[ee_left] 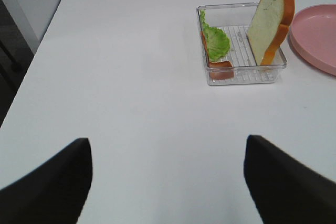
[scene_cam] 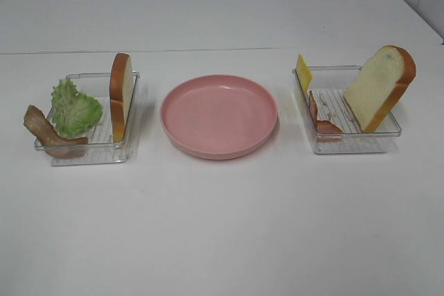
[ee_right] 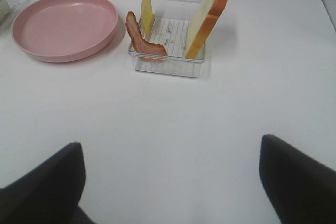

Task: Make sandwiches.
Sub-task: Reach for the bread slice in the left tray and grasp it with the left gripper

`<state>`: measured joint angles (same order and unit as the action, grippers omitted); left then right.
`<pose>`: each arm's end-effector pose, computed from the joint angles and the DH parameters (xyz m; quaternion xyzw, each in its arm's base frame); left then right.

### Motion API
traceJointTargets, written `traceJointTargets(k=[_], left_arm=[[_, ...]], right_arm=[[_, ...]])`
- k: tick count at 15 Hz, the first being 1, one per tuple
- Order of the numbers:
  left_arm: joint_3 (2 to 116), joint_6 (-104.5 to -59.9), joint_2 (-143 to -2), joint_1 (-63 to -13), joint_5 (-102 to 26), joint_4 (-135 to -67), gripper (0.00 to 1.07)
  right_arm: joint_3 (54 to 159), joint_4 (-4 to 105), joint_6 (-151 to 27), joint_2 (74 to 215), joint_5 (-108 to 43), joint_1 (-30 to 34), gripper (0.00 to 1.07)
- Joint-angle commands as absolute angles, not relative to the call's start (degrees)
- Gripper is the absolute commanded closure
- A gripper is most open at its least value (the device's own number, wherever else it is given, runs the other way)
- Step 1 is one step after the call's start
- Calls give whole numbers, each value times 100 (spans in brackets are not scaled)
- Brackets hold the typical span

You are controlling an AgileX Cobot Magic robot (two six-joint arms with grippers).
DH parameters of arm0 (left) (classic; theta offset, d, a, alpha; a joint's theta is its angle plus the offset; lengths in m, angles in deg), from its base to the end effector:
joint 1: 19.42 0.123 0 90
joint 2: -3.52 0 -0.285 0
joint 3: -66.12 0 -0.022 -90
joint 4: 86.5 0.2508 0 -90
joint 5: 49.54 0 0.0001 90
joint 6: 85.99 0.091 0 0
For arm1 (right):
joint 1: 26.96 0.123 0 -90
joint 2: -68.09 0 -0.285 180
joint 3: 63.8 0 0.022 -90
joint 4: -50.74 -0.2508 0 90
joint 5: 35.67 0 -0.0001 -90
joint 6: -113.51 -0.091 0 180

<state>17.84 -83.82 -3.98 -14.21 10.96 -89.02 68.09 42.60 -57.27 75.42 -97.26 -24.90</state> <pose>-0.0057 -0.0040 0.2791 -0.0216 0.8489 0.0120 0.5280 -0.0085 0.0110 0.2790 -0.0874 0.8461 0.0382 0.5244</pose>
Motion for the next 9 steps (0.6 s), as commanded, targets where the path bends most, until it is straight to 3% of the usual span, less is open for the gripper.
traceJointTargets(k=[1,9], left_arm=[[1750,-8382,-272,-1410,1033,-8931,31],[1750,-8382,-272,-1410,1033,-8931,31]], right_arm=[[6804,4272,-5704,7473,-9680,-2496,22],[6804,4272,-5704,7473,-9680,-2496,22]])
